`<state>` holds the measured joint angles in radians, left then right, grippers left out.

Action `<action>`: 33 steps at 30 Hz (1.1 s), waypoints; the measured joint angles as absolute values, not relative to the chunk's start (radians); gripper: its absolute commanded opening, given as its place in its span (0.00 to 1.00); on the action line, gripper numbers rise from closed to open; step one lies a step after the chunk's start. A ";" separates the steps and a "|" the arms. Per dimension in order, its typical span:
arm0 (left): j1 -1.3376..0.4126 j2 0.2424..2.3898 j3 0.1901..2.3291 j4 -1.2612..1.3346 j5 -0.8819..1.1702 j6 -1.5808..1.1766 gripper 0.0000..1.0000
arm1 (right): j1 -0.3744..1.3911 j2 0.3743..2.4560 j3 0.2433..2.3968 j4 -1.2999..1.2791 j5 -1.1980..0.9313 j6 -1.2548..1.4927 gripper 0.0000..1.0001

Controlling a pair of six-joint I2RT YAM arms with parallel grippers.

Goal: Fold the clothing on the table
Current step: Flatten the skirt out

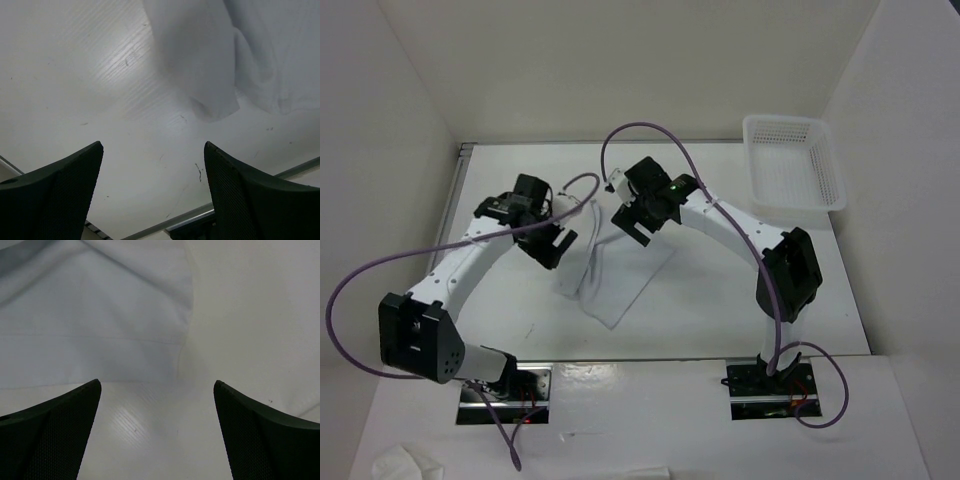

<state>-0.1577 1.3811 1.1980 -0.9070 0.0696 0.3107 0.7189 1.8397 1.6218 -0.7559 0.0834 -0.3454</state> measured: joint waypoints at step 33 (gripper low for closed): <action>-0.205 1.501 1.218 -0.712 0.039 0.175 0.92 | 0.647 1.978 1.633 -0.770 -0.054 -0.306 0.88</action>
<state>-0.2054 1.5013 1.2182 -0.7124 0.0395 0.1753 0.6472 1.9778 1.6333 -0.7696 -0.0536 -0.3058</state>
